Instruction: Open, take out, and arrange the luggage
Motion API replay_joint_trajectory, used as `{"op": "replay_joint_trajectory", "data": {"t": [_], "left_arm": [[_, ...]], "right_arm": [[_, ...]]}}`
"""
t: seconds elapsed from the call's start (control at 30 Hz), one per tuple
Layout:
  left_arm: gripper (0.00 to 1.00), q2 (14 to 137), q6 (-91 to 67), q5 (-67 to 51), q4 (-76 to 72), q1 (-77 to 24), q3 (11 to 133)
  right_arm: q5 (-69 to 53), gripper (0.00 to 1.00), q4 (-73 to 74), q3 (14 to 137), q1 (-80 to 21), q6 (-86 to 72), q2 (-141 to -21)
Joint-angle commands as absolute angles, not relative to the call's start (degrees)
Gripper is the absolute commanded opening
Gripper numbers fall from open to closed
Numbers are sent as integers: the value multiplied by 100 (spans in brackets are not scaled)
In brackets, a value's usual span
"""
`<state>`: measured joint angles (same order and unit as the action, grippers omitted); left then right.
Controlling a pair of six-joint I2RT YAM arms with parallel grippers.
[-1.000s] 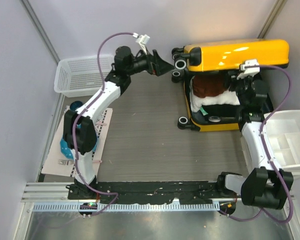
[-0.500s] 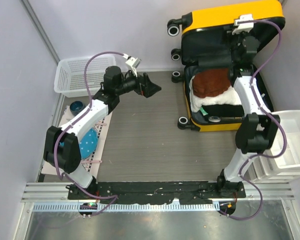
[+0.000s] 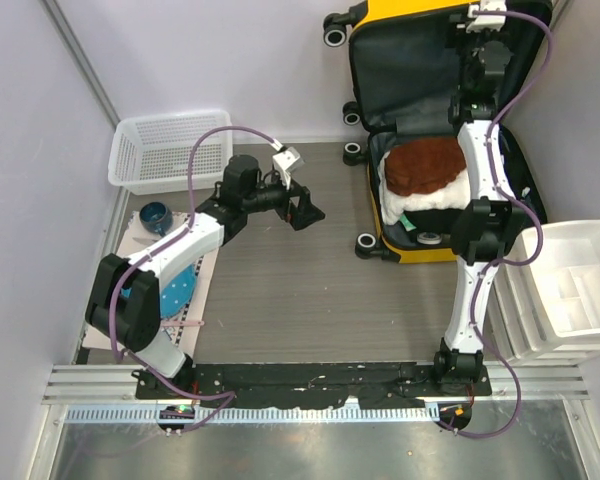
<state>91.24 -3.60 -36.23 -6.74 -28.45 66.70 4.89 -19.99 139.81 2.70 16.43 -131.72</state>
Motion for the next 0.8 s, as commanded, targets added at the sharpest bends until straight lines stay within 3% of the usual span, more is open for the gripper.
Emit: {"op": "replay_joint_trajectory", "data": {"t": [0.0,0.17,0.47,0.57,0.63,0.77], "left_arm": [[99,8938,-132,-3463,-607,-2769,6758],[100,9009,-158,-3340,-167,-2654,6996],[100,9123,-351,-3059,-351,-2505,7259],[99,9368,-202,-3786,-658,-2548,7505],[94,9701,60,-3990,-652,-2863,7724],[88,10484,2043,-4490,342,-3549,8777]], "right_arm": [[572,75,-2583,12934,220,1802,-12334],[658,76,-2707,12366,237,1846,-12058],[1758,80,-3322,13368,255,2215,-13191],[1758,80,-3252,13404,299,2013,-13158],[1523,80,-3269,13176,299,2004,-13044],[1284,80,-3217,12701,299,2057,-12718]]}}
